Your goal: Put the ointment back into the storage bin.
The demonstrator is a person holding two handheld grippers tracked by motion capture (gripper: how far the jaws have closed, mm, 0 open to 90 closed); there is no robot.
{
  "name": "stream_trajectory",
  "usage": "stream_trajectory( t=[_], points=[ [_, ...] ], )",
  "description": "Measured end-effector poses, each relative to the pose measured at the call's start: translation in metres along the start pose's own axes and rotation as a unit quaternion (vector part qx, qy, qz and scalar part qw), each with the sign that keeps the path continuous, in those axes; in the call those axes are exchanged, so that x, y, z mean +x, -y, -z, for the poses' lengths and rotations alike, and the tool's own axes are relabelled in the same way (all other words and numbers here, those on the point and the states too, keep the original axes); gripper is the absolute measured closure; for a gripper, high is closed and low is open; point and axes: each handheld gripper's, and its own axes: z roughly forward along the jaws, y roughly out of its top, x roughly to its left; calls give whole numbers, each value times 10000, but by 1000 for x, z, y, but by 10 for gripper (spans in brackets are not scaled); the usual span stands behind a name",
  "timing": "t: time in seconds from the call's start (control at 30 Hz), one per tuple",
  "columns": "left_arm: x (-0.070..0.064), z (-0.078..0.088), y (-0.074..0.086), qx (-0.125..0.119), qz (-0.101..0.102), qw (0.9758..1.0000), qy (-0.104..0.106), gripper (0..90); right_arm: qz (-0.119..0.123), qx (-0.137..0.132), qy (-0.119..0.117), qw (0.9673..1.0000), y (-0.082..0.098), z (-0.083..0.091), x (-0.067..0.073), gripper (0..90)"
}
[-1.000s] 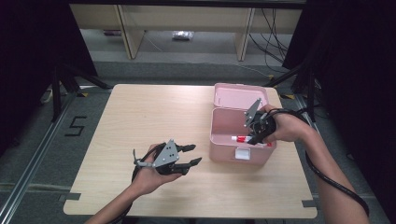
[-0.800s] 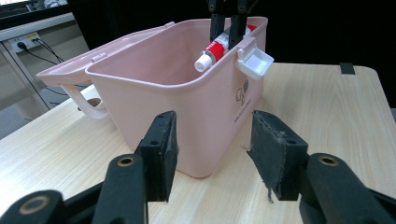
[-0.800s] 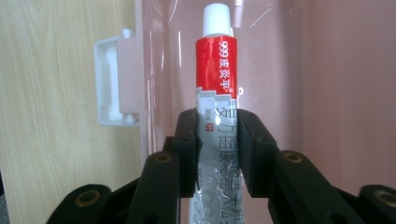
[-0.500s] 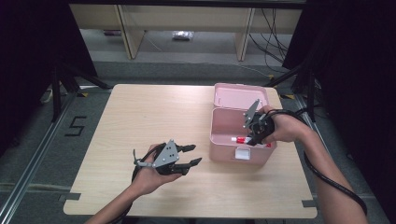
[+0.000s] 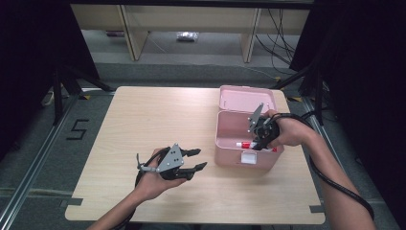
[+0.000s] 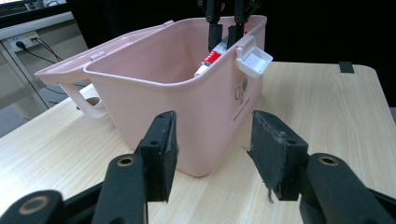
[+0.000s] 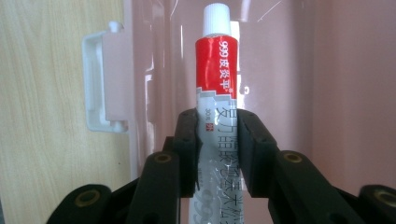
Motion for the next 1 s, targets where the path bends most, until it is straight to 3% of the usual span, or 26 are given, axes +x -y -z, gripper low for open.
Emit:
stream_trajectory(
  t=[0.07,0.13,0.23,0.33,0.37,0.43,0.57,0.67,0.73,0.9,0.93,1.0],
  points=[
    [-1,-1,0,-28,36,10000,7,507,-120,18,4,9999,0,0,2,720],
    [-1,-1,0,9,24,10000,4,507,-393,122,-25,9992,1,-2,5,720],
    [-2,-1,0,-1,26,10000,8,506,-154,16,-39,9999,1,-4,1,720],
    [-2,-1,1,-5,32,10000,6,505,-295,92,-64,9995,1,-4,2,720],
    [-1,-1,1,-7,2,10000,16,504,-53,5,-57,10000,0,-6,-2,720],
    [-1,-1,1,-1,4,10000,11,505,-208,66,-82,9997,0,-7,0,720],
    [-1,0,1,-14,5,10000,9,504,-283,121,-128,9994,0,-10,0,719],
    [-2,-1,1,-10,2,10000,13,504,-146,87,-139,9998,0,-12,-3,720],
    [-1,-1,1,-5,0,10000,12,504,-285,149,-158,9994,0,-12,-1,720],
    [-1,-2,1,6,-6,10000,27,504,-194,151,-183,9995,-1,-16,-4,720],
    [-2,-2,1,15,32,10000,20,503,-331,190,-192,9991,-1,-16,-2,720],
    [-2,-2,1,14,28,10000,24,504,-121,125,-200,9996,-1,-18,-5,720]
  ],
)
